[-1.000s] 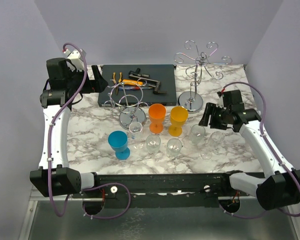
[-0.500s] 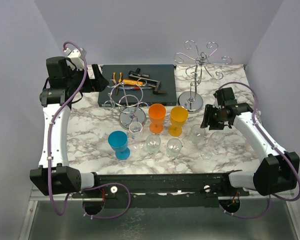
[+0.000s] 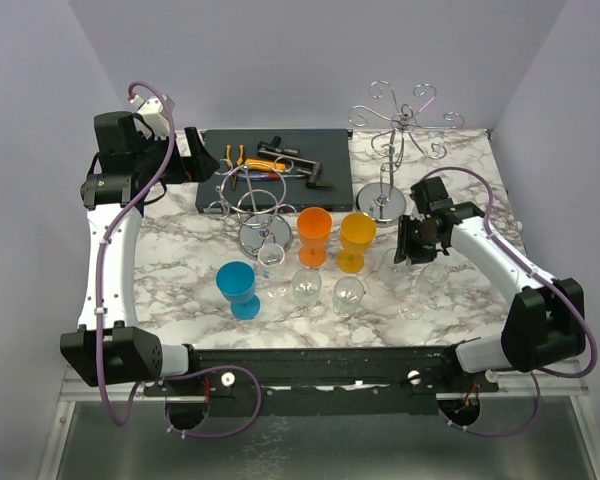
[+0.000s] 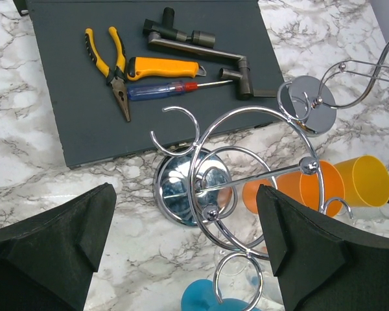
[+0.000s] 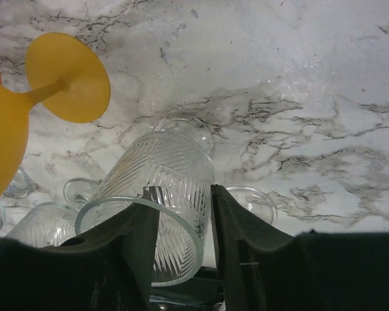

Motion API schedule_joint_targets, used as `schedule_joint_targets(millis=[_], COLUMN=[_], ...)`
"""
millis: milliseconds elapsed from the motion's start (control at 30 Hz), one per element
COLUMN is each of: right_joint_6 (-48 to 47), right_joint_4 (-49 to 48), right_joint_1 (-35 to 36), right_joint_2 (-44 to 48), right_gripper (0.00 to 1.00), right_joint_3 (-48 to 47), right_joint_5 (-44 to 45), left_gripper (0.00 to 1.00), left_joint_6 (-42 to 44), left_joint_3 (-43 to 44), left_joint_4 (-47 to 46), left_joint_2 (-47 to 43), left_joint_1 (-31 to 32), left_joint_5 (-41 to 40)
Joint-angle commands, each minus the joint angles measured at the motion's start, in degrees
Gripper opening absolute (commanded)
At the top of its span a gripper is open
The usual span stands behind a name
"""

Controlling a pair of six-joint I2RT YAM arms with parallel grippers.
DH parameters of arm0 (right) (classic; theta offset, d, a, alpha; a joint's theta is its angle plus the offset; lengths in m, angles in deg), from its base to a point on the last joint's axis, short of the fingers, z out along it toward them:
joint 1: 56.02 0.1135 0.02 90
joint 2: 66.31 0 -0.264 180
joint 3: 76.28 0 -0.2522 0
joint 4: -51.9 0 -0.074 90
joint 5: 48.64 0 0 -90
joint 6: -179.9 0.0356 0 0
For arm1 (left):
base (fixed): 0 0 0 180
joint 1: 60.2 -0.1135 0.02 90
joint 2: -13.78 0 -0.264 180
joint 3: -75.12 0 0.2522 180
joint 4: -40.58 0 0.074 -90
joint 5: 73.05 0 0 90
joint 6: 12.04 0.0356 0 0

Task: Place the wine glass upside down on the wine glass rack
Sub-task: Pick up the wine glass at the center of the board.

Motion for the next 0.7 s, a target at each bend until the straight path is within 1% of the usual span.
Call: schedule_joint_targets(millis=[0, 200, 467, 600, 667], right_joint_6=[1.29, 2.15, 2.75, 3.00, 2.97], right_joint_4=[-1.90, -2.41, 0.94, 4.02, 5.52], right_joint_1=[1.80, 2.04, 2.05, 2.05, 2.00], right_joint_2=[-2.24, -1.78, 2.67, 5.99, 7.89], right_gripper=[0.39, 0.25, 0.01, 0.00, 0.00], right_joint_3=[0.44, 0.76, -1.52, -4.24, -6.38], right_joint_5=[5.98, 9.50, 14.34, 16.01, 16.65], left_gripper=[0.99, 0.99, 0.99, 0.99, 0.99], left_joint_6=[-0.94, -0.96, -2.03, -0.55, 1.13], left_joint_3=[2.10, 2.90, 4.51, 5.35, 5.98], left_joint_4=[0.59, 0.68, 1.94, 2.93, 3.63], left_joint_2=[-0.16, -0.99, -0.99, -1.12, -0.83], left_joint_1=[-0.18, -0.18, 1.75, 5.94, 9.53], left_joint_5=[2.01, 3.24, 4.94, 4.39, 2.73])
